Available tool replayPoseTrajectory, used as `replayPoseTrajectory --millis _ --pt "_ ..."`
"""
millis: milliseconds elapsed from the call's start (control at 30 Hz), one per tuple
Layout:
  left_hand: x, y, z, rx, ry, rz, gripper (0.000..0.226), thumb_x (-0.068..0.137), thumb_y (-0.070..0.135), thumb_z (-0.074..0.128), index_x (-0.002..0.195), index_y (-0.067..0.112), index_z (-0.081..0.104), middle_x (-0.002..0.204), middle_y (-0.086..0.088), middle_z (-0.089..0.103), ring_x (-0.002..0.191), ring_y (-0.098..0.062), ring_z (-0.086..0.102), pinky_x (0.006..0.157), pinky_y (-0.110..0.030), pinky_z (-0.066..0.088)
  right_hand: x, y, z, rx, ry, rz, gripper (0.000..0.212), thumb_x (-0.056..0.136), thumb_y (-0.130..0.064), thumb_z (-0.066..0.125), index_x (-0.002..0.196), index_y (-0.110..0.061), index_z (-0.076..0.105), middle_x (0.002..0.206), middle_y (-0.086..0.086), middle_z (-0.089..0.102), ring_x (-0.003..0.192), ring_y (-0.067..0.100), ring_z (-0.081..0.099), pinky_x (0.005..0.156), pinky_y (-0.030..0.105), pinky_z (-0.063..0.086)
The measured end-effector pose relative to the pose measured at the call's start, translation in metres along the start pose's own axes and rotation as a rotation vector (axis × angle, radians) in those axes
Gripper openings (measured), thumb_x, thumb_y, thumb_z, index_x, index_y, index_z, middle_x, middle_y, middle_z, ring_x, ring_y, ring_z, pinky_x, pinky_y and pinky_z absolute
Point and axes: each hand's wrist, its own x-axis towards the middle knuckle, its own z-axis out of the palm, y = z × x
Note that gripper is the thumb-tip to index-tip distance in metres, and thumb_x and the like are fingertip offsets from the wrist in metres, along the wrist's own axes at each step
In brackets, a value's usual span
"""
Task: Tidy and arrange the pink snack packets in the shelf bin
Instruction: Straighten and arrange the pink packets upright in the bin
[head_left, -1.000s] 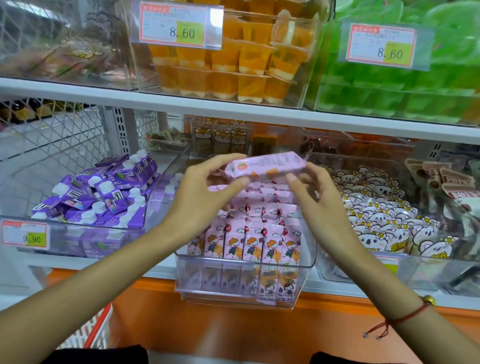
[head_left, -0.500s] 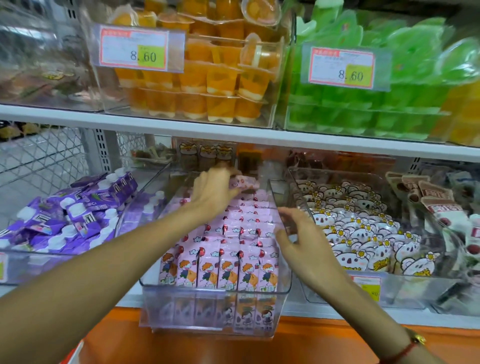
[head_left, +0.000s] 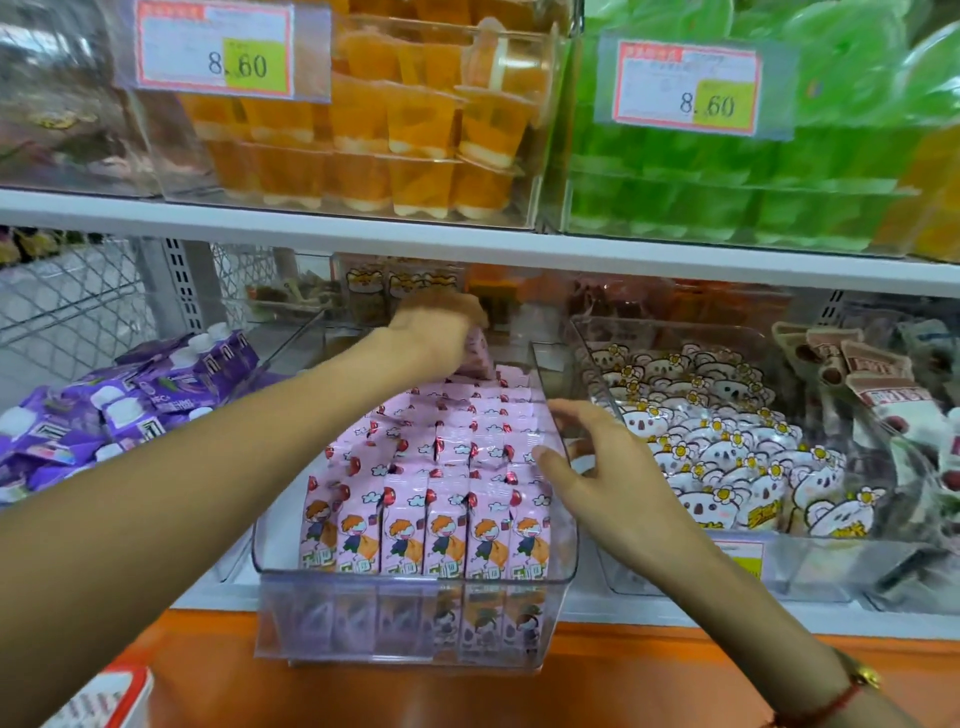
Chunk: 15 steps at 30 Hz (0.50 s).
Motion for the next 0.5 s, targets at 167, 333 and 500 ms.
replayPoseTrajectory --millis 167,333,500 --pt "0.018 0.006 0.024 -0.17 0.12 -0.11 0.043 0.089 0.025 0.066 0.126 0.02 0.045 0.116 -0.01 0.059 0.102 -0.033 0.059 0.085 -0.039 0.049 -0.001 -0.001 0.001 -0.004 0.018 0.013 0.042 0.091 -0.027 0.059 0.132 -0.026 0.047 0.12 -0.009 0.056 0.091 -0.002 0.056 0.084 0.029 0.049" --pt "0.026 -0.005 0.05 -0.113 -0.023 -0.113 0.025 0.096 0.021 0.055 0.119 0.018 0.063 0.122 -0.006 0.062 0.106 -0.027 0.06 0.092 -0.038 0.051 0.0 -0.001 0.001 -0.016 0.013 0.028 0.045 0.091 -0.03 0.058 0.134 -0.027 0.045 0.121 -0.009 0.055 0.093 -0.001 0.056 0.085 0.035 0.051" --pt "0.022 -0.021 0.055 -0.096 -0.217 -0.012 0.034 0.102 0.021 0.037 0.129 0.026 0.056 0.127 -0.003 0.06 0.103 -0.024 0.061 0.088 -0.034 0.051 0.0 0.0 0.001 -0.018 -0.001 0.018 0.045 0.092 -0.032 0.057 0.134 -0.027 0.044 0.121 -0.009 0.055 0.093 -0.001 0.057 0.085 0.034 0.052"
